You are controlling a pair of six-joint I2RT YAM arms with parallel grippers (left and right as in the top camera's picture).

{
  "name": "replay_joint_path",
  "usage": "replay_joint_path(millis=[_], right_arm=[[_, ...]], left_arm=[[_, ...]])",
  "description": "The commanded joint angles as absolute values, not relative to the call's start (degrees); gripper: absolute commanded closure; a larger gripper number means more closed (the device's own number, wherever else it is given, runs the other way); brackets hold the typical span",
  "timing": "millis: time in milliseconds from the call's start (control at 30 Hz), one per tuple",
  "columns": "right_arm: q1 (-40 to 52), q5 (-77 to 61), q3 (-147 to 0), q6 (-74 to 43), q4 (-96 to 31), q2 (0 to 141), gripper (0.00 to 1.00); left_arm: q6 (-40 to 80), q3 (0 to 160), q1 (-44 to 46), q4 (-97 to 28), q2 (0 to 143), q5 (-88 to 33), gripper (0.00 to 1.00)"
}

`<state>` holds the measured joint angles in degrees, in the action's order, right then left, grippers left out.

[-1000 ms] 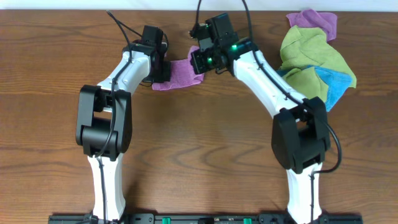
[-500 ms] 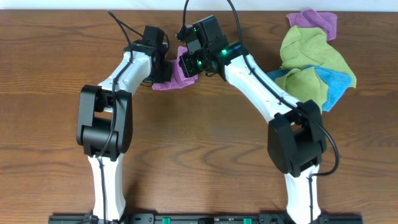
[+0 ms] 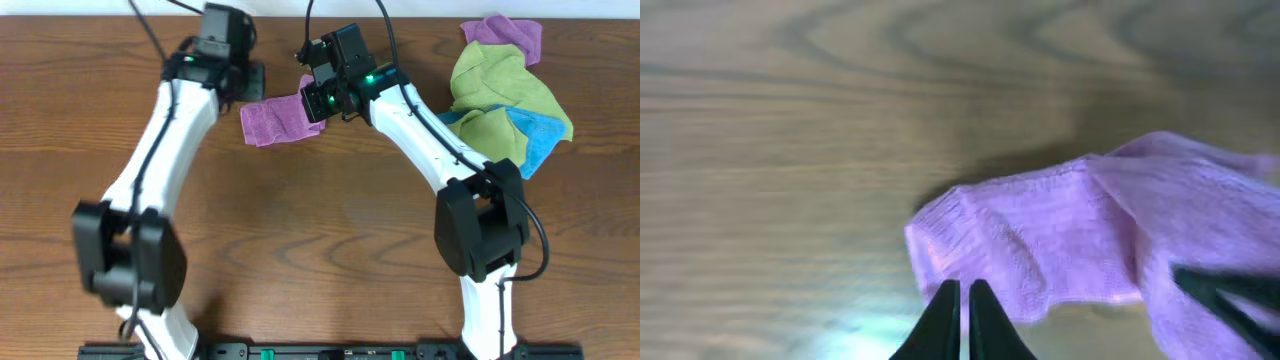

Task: Fold the cloth

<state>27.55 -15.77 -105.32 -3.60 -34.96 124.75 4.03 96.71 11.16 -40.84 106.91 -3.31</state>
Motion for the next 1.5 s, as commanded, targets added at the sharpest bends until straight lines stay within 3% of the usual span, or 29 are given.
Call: replay_joint_path(millis=[0, 267, 500, 700, 1167, 1200, 1300, 1333, 1467], right_arm=[[28.34, -10.72, -106.61, 0.32, -35.14, 122.65, 0.99], [32.93, -1.43, -106.61, 8.38, -33.91, 125.99, 0.99], [38.50, 2.79, -106.61, 13.96, -31.03, 130.08, 0.99], [42.17, 4.80, -106.61, 12.80, -25.23, 134.10, 0.99], [42.57, 4.56, -107.24, 10.37, -16.03, 134.19, 0.99], [42.57, 2.96, -107.24, 9.15, -15.31, 134.19, 0.96], [42.70, -7.38, -107.24, 5.54, -13.89, 134.19, 0.14], [42.83, -8.43, -107.24, 5.08, -13.89, 134.19, 0.01], [41.60, -8.38, -107.26, 3.73, -13.54, 133.73, 0.01]], left_arm=[[5.13, 97.41, 8.91, -44.36, 103.04, -1.15, 0.94], [6.37, 97.41, 0.95, -52.71, 89.54, -9.52, 0.94], [3.51, 97.41, -2.07, -57.47, 80.73, -9.50, 0.91], [3.38, 97.41, -2.07, -61.10, 79.81, -12.32, 0.94], [3.38, 97.34, -2.07, -61.36, 79.81, -13.61, 0.92], [3.38, 97.34, -2.07, -61.45, 79.81, -13.58, 0.92], [3.20, 97.34, -2.39, -60.93, 79.81, -12.73, 0.92], [3.22, 97.34, -2.76, -60.38, 79.79, -12.73, 0.92], [3.20, 97.34, -3.03, -59.33, 79.81, -13.13, 0.90]])
